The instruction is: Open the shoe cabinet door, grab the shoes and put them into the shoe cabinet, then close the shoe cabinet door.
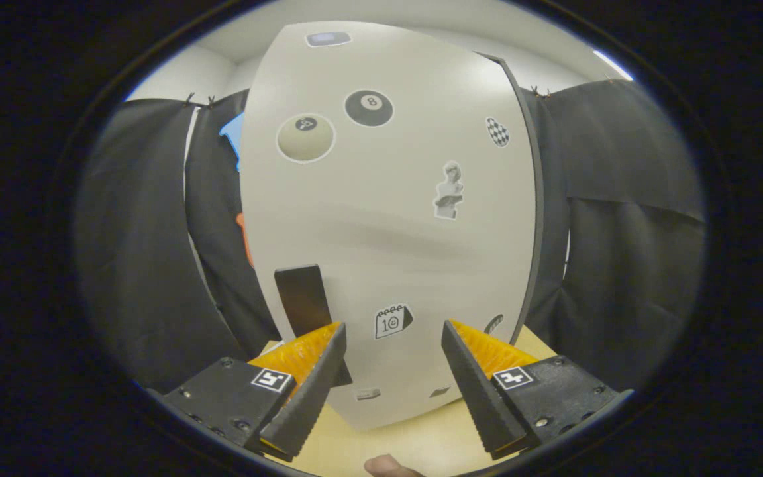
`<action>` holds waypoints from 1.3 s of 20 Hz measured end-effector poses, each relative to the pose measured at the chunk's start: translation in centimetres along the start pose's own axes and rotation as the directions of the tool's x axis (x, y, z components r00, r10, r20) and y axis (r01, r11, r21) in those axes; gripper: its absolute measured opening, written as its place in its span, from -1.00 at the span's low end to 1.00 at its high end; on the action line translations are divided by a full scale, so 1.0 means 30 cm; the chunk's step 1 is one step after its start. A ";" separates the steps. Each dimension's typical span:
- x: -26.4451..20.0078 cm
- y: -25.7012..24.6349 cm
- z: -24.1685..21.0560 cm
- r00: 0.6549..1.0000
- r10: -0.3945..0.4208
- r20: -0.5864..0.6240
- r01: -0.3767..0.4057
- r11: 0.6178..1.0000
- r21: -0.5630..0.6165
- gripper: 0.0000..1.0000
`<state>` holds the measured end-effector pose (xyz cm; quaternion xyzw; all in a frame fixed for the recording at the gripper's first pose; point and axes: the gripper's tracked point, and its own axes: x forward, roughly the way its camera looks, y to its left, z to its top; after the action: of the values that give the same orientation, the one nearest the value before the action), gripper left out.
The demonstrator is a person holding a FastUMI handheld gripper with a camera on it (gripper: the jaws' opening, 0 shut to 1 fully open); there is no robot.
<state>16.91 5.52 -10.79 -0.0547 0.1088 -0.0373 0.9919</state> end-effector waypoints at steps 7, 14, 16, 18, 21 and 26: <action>-0.082 -0.052 -0.024 1.000 0.023 -0.014 -0.024 0.999 -0.027 0.94; -0.403 -0.191 -0.010 0.997 0.068 0.020 -0.067 0.996 -0.054 0.95; -0.506 -0.240 0.022 0.996 0.075 0.039 -0.073 0.996 -0.051 0.95; -0.602 -0.281 0.057 0.995 0.081 0.058 -0.077 0.995 -0.059 0.95; -0.742 -0.349 0.109 0.992 0.082 0.091 -0.076 0.994 -0.073 0.95; -0.934 -0.416 0.221 0.985 0.116 0.126 -0.113 0.993 -0.030 0.96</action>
<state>-9.68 -3.78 3.03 -0.0620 0.0483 0.0246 0.9966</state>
